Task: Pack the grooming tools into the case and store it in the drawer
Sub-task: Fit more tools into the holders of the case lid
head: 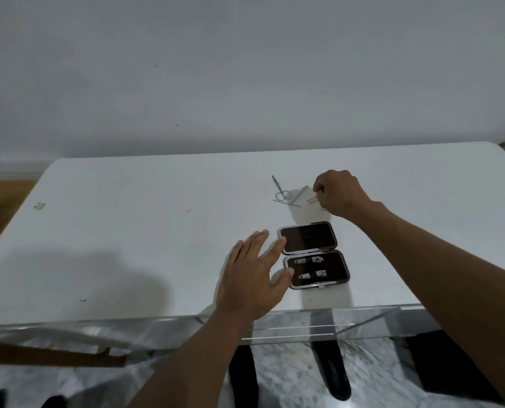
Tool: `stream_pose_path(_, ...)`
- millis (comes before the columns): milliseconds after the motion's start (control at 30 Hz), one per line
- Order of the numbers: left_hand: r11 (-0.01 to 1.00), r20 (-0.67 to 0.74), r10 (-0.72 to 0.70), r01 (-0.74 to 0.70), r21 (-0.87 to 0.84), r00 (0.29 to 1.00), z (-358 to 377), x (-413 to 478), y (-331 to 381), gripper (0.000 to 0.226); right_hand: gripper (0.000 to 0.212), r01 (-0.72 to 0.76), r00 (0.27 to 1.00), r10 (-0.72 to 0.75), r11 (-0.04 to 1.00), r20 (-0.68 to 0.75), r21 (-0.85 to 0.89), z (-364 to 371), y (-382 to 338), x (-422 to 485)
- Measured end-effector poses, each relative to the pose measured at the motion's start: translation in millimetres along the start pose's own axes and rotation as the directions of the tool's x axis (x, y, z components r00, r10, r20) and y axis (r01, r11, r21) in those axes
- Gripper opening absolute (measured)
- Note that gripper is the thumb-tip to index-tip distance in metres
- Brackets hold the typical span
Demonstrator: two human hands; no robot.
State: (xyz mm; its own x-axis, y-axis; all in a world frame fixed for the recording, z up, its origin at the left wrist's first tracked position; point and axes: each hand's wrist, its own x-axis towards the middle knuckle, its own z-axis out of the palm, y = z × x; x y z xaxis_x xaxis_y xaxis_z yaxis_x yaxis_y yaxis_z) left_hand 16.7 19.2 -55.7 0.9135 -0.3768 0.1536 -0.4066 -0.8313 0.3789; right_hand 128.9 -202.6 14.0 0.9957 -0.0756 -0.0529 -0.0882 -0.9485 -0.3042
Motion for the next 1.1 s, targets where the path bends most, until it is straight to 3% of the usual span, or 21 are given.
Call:
stream_pose_path(133, 1.000, 0.003, 0.006, -0.006, 0.002, 1.000, -0.4, 0.0, 1.6, 0.057, 0.030, -0.012, 1.000, 0.012, 1.000, 0.011, -0.020, 3.0, -0.3, 1.6)
stream_pose_path(467, 1.000, 0.008, 0.004, -0.005, 0.027, 1.000, -3.9, 1.3, 4.5, 0.061, 0.016, -0.026, 0.997, 0.025, 0.999, 0.070, 0.019, 19.4, -50.4, 21.5)
stream_pose_path(600, 0.999, 0.023, 0.006, -0.007, 0.050, 1.000, -5.8, 3.1, 5.5, 0.063, 0.024, -0.109, 0.989, 0.104, 0.993, 0.101, 0.042, 24.4, -55.6, 26.4)
stream_pose_path(733, 0.999, 0.021, 0.007, -0.008, 0.041, 1.000, -4.5, 4.5, 4.2, 0.060, 0.020, -0.138, 0.985, 0.134, 0.990, 0.106, 0.028, 19.6, -63.5, 29.9)
stream_pose_path(833, 0.999, 0.017, 0.006, -0.007, 0.052, 1.000, -3.6, 4.3, 4.1, 0.059, 0.034, -0.141, 0.983, 0.139, 0.990, 0.117, 0.006, 16.8, -67.3, 30.3)
stream_pose_path(1100, 0.998, 0.021, 0.008, -0.010, 0.062, 1.000, -3.3, 3.9, 4.2, 0.060, 0.023, -0.134, 0.983, 0.133, 0.991, 0.125, -0.003, 17.4, -65.9, 26.9)
